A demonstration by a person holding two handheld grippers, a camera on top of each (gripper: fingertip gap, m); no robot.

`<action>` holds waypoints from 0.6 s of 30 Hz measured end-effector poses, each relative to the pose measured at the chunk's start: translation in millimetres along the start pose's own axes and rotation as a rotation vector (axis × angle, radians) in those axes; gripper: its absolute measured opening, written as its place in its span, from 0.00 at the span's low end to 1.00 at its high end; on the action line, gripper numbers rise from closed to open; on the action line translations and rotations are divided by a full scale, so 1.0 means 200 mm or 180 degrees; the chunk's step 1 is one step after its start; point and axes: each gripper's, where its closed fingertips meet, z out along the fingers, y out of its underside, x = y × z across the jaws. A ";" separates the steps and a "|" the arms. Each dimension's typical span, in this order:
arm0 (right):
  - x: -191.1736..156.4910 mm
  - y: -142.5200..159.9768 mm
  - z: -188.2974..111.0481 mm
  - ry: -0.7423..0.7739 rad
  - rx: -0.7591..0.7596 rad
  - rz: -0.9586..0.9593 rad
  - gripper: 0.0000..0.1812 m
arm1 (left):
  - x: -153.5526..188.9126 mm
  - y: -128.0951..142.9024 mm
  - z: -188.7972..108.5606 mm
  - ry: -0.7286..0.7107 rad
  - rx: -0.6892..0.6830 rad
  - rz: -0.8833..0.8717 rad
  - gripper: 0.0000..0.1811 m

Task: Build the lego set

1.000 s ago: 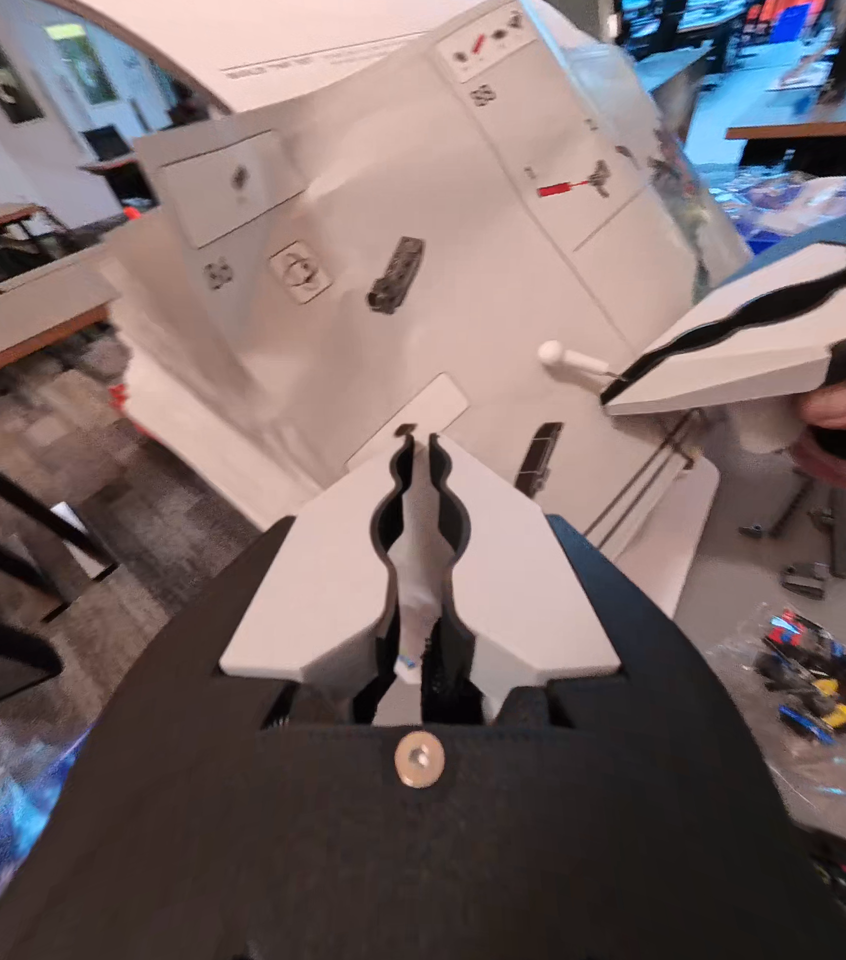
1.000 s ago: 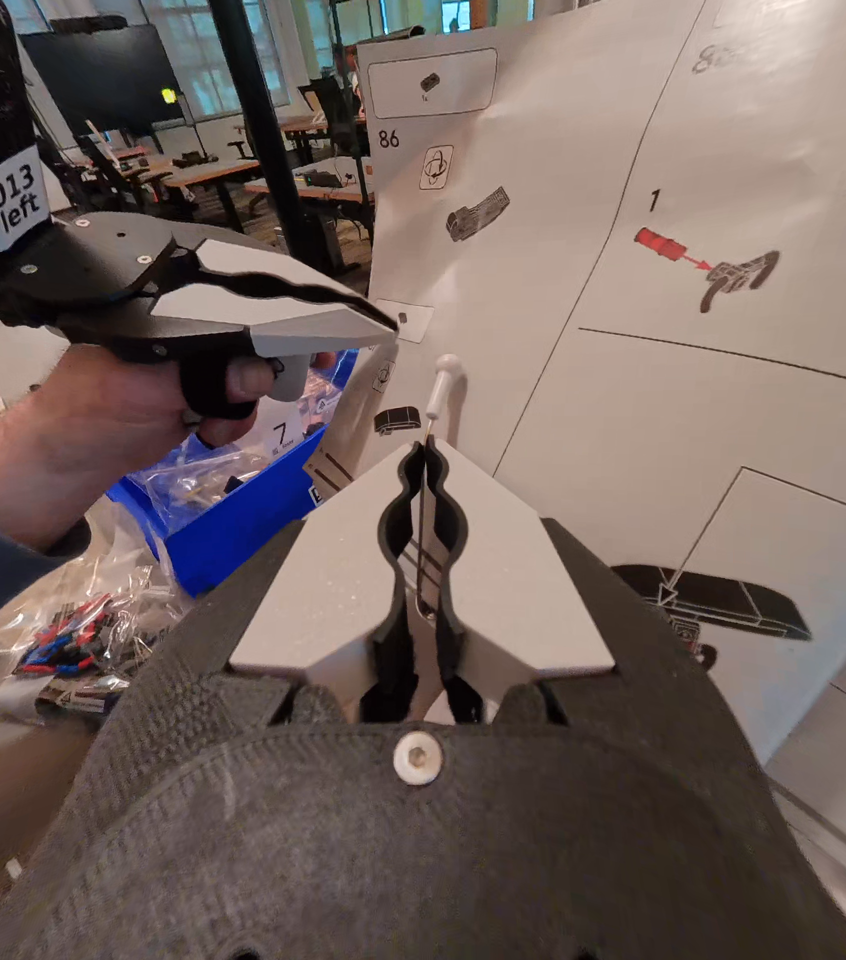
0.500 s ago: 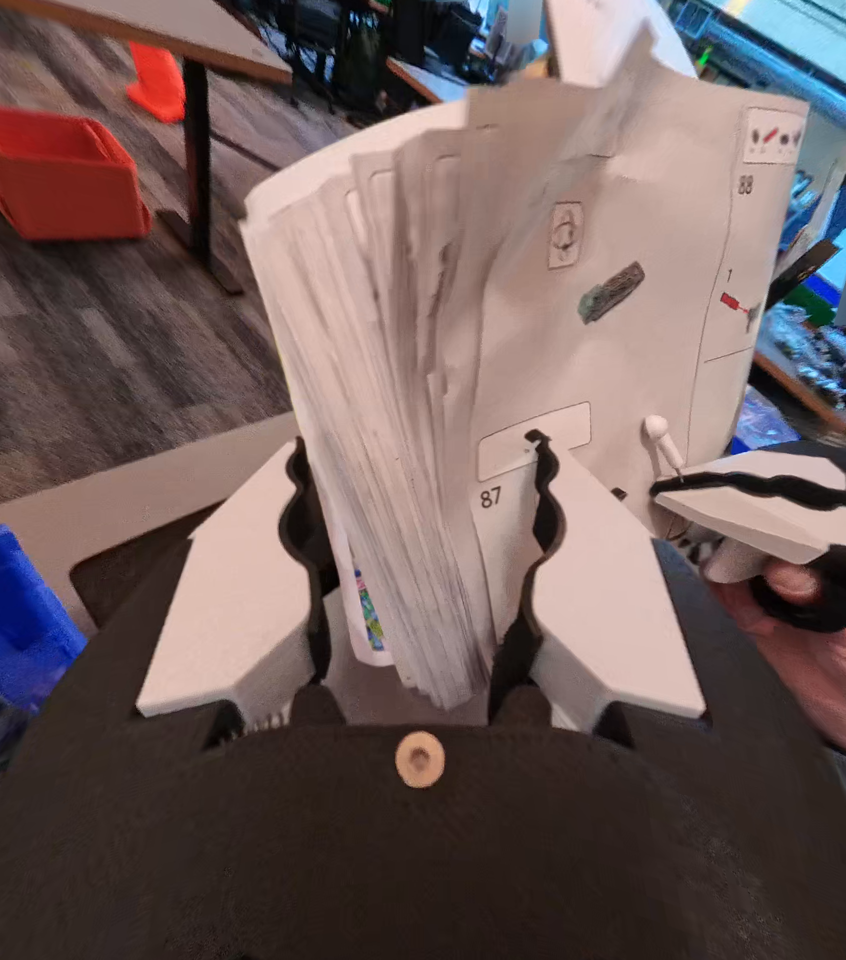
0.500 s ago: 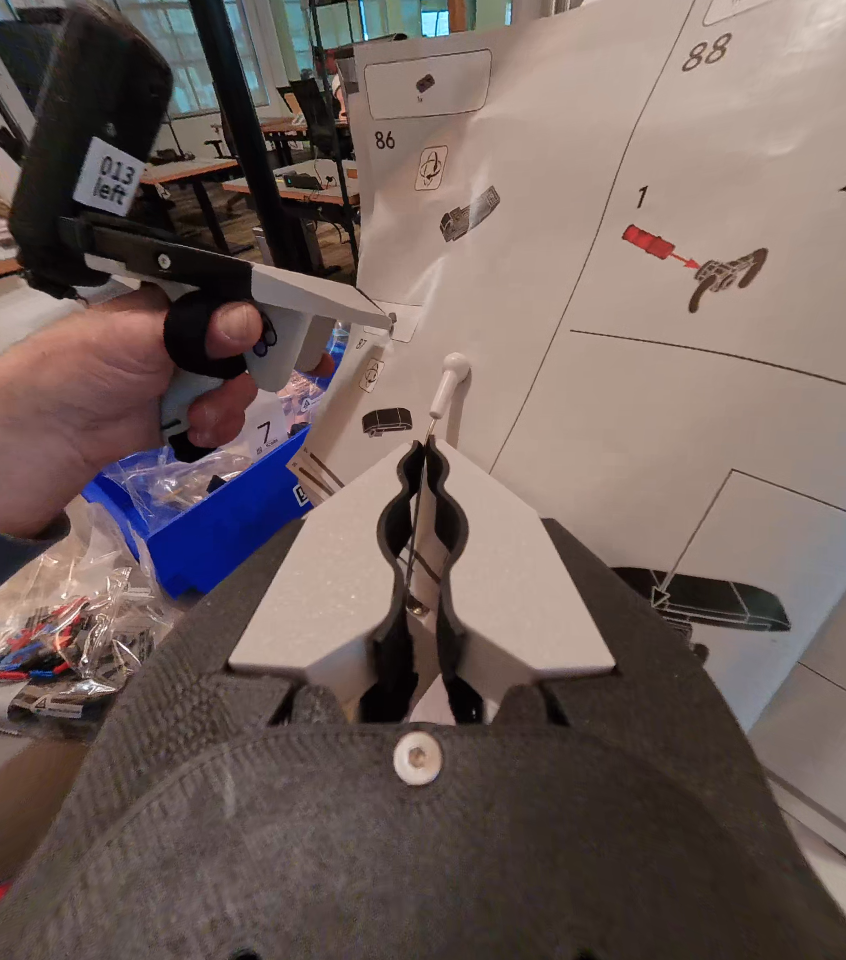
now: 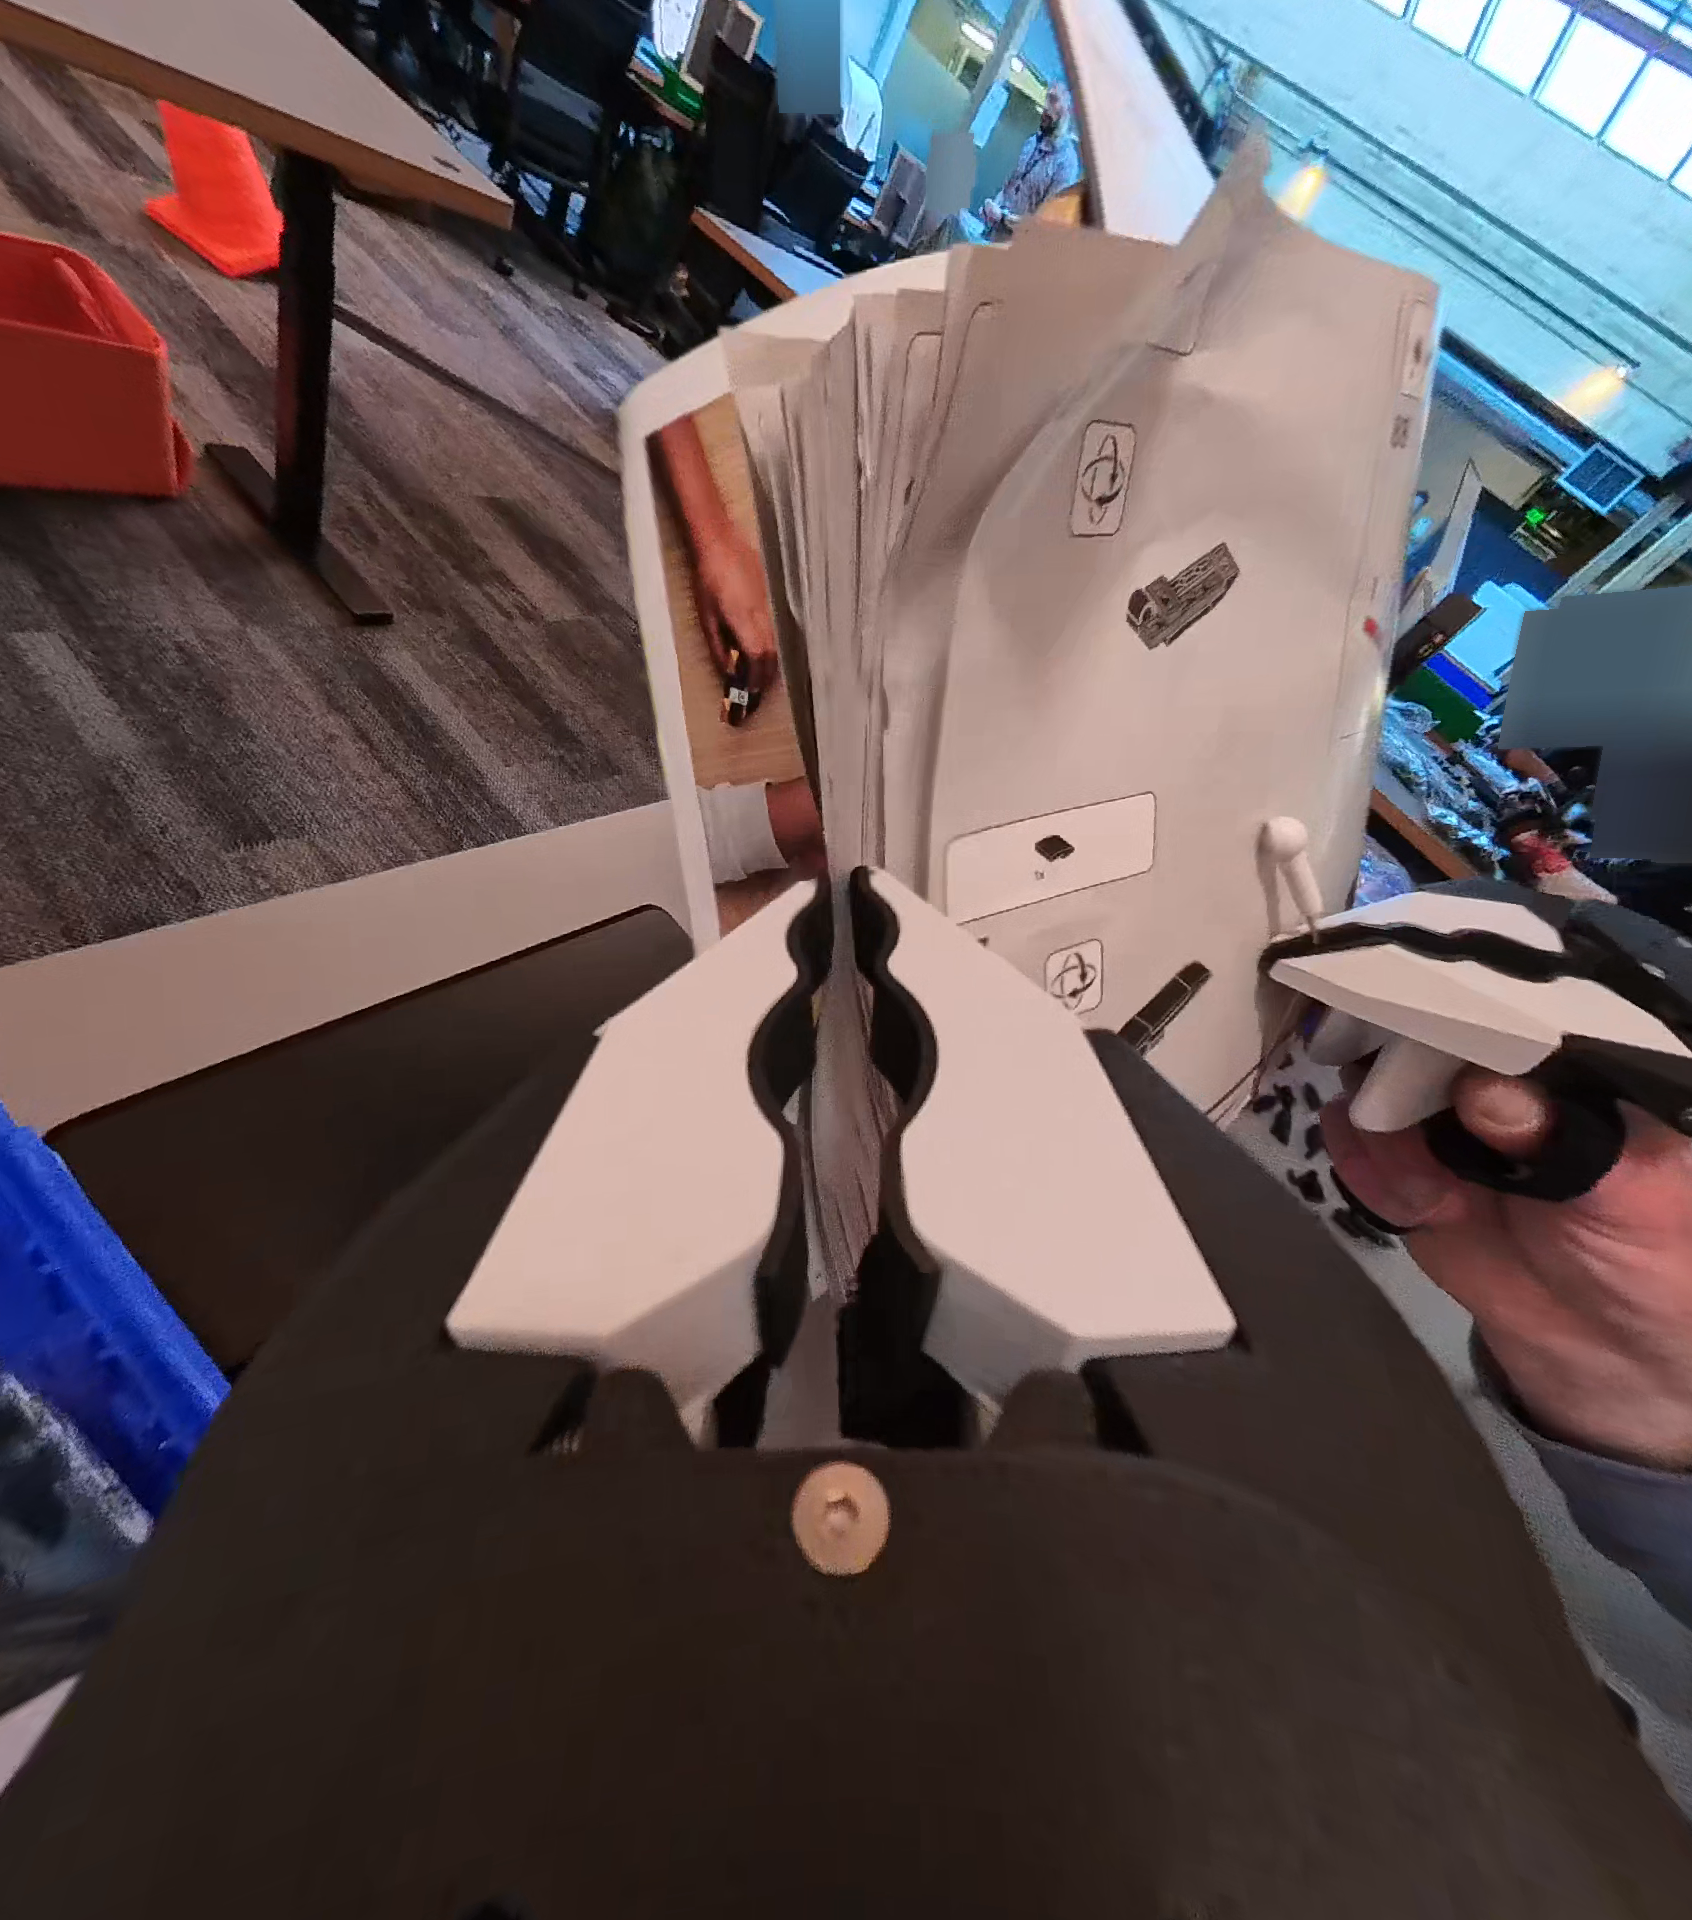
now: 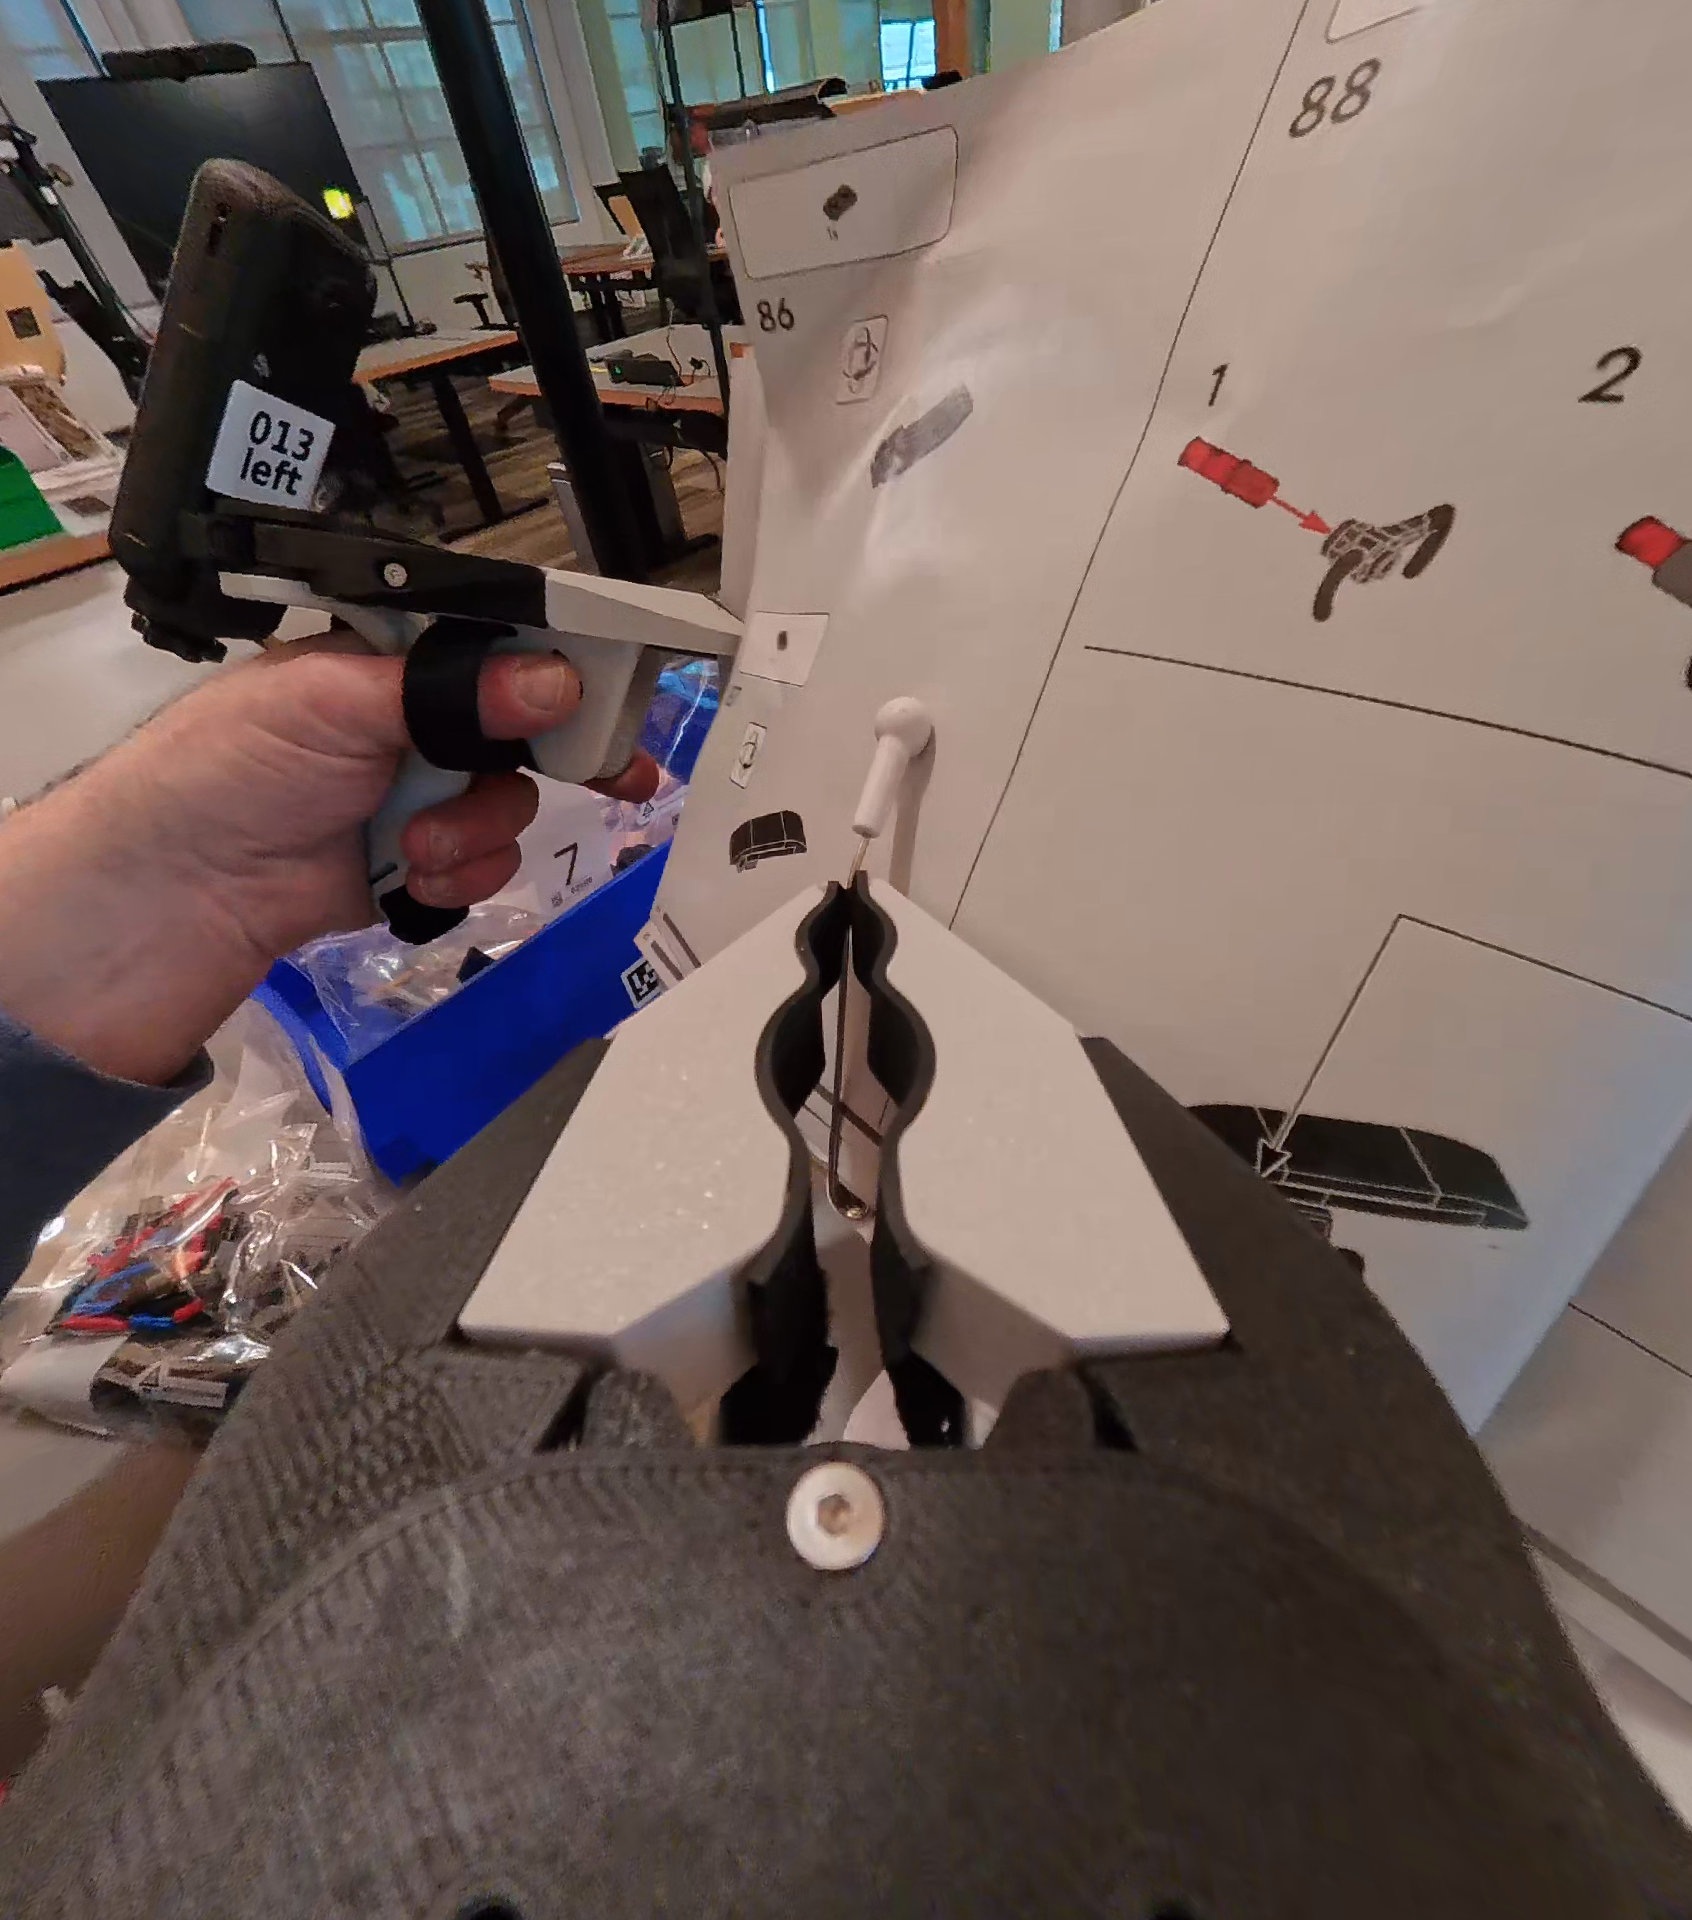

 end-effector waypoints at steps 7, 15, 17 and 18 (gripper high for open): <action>0.02 0.01 0.01 -0.0040 0.0009 0.0141 0.00 | 0.07 -0.07 -0.08 0.0219 0.0297 0.0015 0.04; 0.01 0.02 0.05 -0.0171 -0.0052 0.0302 0.00 | 0.14 0.04 0.03 0.0466 0.0002 -0.0285 0.43; 0.00 0.02 0.05 -0.0159 -0.0093 0.0258 0.00 | 0.14 0.05 0.07 0.0423 -0.0024 -0.0304 0.39; 0.00 0.02 0.06 -0.0162 -0.0096 0.0263 0.00 | 0.12 0.05 0.07 0.0334 0.0031 -0.0292 0.30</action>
